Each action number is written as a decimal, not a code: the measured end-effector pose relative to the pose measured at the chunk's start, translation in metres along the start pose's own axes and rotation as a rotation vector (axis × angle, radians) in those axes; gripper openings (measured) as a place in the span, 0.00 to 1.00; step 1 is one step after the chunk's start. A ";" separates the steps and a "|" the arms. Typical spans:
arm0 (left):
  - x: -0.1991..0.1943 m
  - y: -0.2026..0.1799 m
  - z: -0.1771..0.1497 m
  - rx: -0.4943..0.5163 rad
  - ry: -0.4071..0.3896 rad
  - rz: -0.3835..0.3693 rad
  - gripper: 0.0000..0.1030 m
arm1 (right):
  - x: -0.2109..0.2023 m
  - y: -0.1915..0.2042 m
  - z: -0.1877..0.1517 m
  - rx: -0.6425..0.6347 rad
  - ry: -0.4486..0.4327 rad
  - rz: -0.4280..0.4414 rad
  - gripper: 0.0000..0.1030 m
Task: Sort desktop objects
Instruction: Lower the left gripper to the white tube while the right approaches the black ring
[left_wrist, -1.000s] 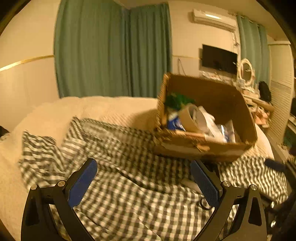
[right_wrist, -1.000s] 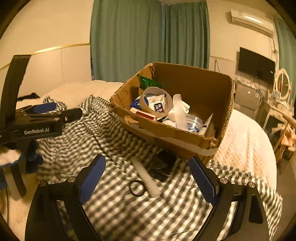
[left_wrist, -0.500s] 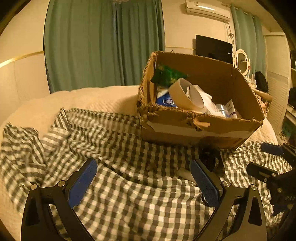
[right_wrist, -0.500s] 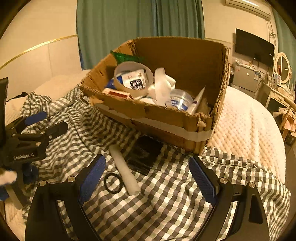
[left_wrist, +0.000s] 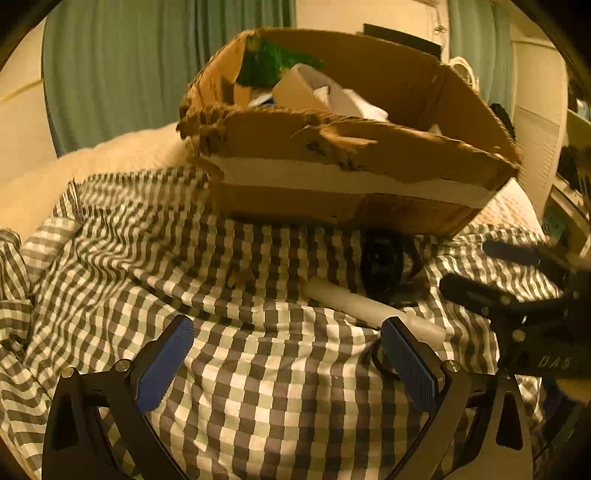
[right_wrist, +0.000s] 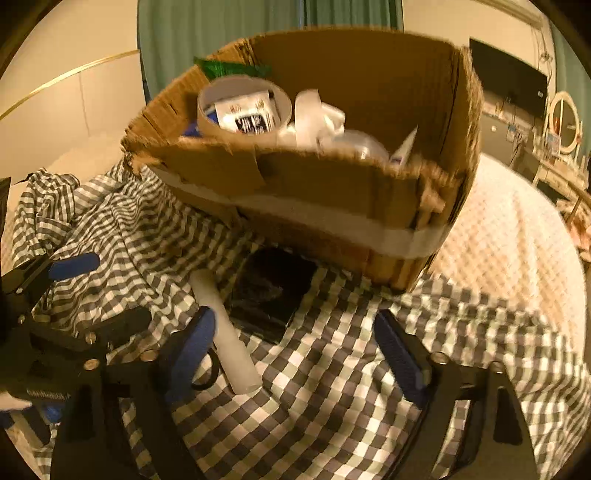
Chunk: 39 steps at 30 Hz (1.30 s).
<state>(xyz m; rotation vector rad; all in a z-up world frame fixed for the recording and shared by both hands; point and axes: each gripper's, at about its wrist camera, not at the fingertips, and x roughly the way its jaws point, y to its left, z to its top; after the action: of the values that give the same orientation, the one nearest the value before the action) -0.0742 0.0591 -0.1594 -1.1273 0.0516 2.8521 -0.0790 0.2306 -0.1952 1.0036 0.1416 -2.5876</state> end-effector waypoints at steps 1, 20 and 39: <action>0.004 0.003 0.002 -0.025 0.011 -0.010 1.00 | 0.004 -0.002 -0.001 0.004 0.015 0.001 0.77; 0.089 -0.003 0.019 -0.107 0.169 -0.133 0.90 | 0.034 0.003 -0.008 -0.050 0.077 0.003 0.77; 0.036 0.047 0.023 -0.099 0.135 -0.107 0.00 | 0.068 0.032 0.012 -0.001 0.082 -0.027 0.80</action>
<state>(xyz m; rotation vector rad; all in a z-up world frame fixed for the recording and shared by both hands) -0.1202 0.0156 -0.1671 -1.2982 -0.1389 2.7087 -0.1211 0.1778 -0.2305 1.1161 0.1786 -2.5711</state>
